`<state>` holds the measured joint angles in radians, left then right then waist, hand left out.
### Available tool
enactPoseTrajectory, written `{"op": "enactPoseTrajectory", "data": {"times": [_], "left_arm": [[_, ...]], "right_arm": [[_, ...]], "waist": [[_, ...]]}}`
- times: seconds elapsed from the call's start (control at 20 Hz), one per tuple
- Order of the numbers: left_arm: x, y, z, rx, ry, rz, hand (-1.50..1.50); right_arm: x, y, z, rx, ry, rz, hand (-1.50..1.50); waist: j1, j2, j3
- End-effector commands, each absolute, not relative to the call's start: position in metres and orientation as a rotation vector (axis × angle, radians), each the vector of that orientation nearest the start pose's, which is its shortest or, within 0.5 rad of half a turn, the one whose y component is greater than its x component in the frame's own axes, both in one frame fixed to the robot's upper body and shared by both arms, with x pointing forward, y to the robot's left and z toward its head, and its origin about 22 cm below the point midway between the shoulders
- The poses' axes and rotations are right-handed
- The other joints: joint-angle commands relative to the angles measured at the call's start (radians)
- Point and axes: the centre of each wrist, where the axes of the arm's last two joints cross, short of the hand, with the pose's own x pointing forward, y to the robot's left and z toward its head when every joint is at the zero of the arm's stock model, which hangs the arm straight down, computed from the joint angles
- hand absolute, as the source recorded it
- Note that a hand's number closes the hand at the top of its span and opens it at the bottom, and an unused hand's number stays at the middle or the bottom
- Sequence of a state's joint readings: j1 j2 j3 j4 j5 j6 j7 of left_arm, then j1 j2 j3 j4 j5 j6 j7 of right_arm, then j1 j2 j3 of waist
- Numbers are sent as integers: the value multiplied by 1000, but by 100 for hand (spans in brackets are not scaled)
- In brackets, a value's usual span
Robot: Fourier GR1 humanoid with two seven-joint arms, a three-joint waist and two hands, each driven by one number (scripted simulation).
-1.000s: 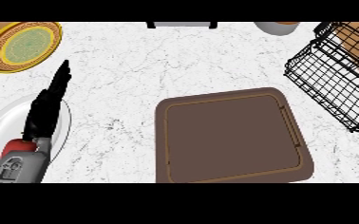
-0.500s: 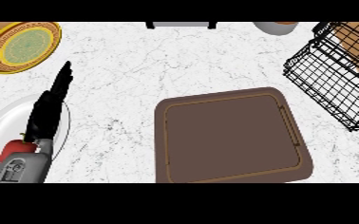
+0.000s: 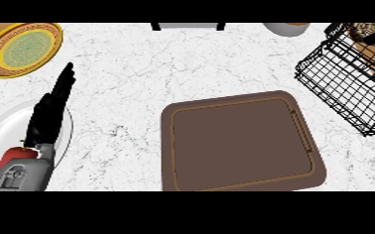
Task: Pick the cupcake from the tray and place it in the tiered basket
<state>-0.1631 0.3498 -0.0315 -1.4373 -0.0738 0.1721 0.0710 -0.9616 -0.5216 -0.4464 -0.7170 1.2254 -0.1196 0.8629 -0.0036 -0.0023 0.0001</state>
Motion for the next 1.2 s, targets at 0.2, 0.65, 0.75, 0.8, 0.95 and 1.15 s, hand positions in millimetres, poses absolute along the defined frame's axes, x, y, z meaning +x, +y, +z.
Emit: {"op": "enactPoseTrajectory", "data": {"times": [0.2,0.65,0.75,0.8,0.95,1.15], "left_arm": [[272,307,42,431,-1533,-244,0],[275,302,25,446,-1533,-209,0],[264,295,14,441,-1519,-223,0],[273,305,25,456,-1515,-207,0],[273,289,35,457,-1510,-195,0],[270,307,32,465,-1502,-185,0]], "right_arm": [[403,-382,187,-1510,-842,-212,-150],[372,-367,257,-1611,-892,-410,-150],[351,-367,264,-1590,-874,-423,-150],[348,-367,275,-1538,-866,-472,-150],[312,-374,265,-1490,-886,-552,-150],[259,-373,250,-1458,-867,-572,-150]], "waist": [[8,0,0],[-12,-4,-1],[-18,-7,-1],[-17,-6,-1],[-38,-14,0],[-47,-14,-1]]}}
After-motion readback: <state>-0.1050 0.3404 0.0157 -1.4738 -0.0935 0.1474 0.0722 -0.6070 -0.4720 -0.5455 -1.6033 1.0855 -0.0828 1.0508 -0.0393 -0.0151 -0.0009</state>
